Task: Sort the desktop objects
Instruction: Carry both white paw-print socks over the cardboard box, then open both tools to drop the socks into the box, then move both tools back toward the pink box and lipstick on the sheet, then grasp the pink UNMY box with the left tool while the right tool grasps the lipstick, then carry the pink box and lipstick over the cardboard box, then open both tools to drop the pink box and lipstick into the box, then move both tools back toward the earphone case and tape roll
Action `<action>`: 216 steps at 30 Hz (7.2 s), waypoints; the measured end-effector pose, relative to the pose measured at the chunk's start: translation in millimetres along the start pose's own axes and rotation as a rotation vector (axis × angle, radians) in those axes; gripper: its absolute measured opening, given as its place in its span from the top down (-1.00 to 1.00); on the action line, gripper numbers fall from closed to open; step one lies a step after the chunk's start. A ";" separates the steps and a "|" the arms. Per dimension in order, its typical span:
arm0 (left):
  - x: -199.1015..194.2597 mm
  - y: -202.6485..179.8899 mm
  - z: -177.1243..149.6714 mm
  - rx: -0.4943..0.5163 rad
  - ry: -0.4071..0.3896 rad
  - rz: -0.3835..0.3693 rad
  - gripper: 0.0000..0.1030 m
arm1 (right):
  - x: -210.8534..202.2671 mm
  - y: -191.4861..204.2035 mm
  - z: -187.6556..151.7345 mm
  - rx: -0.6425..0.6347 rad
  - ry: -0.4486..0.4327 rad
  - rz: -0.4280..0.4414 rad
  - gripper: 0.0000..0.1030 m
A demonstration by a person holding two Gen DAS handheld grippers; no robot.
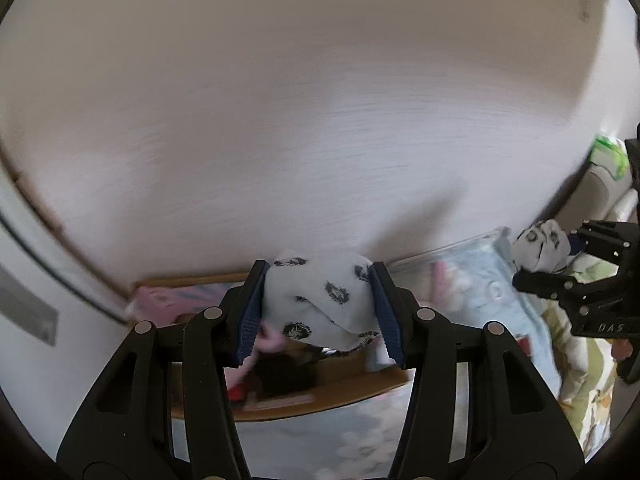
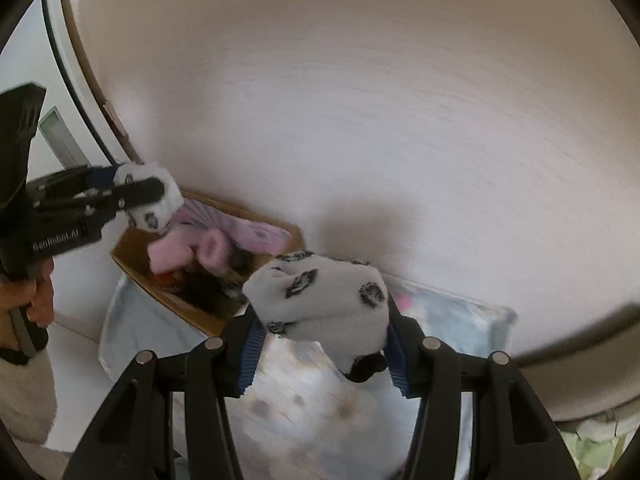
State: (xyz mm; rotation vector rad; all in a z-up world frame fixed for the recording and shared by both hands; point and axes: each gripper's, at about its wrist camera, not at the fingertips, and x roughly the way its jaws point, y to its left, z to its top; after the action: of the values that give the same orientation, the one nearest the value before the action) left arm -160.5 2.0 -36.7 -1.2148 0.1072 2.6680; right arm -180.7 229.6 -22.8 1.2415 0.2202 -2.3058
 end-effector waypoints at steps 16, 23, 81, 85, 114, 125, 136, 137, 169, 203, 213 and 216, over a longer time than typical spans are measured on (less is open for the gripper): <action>37.8 131.8 -55.7 -0.164 0.116 0.107 0.07 | 126.0 120.6 32.9 -0.088 0.127 0.083 0.05; 57.1 131.4 -68.9 -0.182 0.145 0.085 0.07 | 145.5 126.4 33.4 -0.072 0.161 0.085 0.05; 54.7 -128.6 -9.6 0.126 0.083 -0.169 -1.00 | -1.2 -42.6 -126.5 0.448 0.081 -0.127 -0.54; 90.9 -170.5 -8.3 0.142 0.135 -0.231 -0.99 | -5.3 -62.0 -153.8 0.507 0.085 -0.191 -0.54; 264.1 -232.8 -71.6 0.280 0.242 -0.157 0.10 | 65.7 -100.0 -258.2 0.568 0.124 -0.372 0.53; 254.9 -234.6 -66.7 0.290 0.241 -0.184 0.60 | 64.4 -100.3 -259.7 0.583 0.109 -0.371 0.64; 208.4 -225.2 -44.4 0.275 0.201 -0.208 0.60 | 46.5 -88.4 -243.2 0.529 0.083 -0.385 0.64; 203.0 -223.8 -42.6 0.271 0.195 -0.207 0.60 | 43.7 -87.3 -240.5 0.524 0.082 -0.383 0.65; 28.5 -29.6 -16.1 -0.095 0.000 0.056 0.60 | 11.9 34.0 -41.2 0.120 -0.053 -0.094 0.64; 69.3 103.8 -71.3 -0.262 0.102 0.191 -1.00 | 147.7 149.5 31.2 -0.075 0.078 0.111 -0.31; 49.0 85.6 -62.1 -0.248 0.022 0.173 -1.00 | 116.1 138.3 23.4 -0.071 0.019 0.069 -0.32; 46.0 72.9 -59.8 -0.228 0.019 0.160 -1.00 | 105.7 133.9 18.7 -0.060 0.002 0.065 -0.32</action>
State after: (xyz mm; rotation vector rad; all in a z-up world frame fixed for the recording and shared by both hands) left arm -161.7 -70.9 -112.1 -1.3502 -0.1037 2.8714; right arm -174.8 70.1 -85.8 1.2043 0.2450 -2.2267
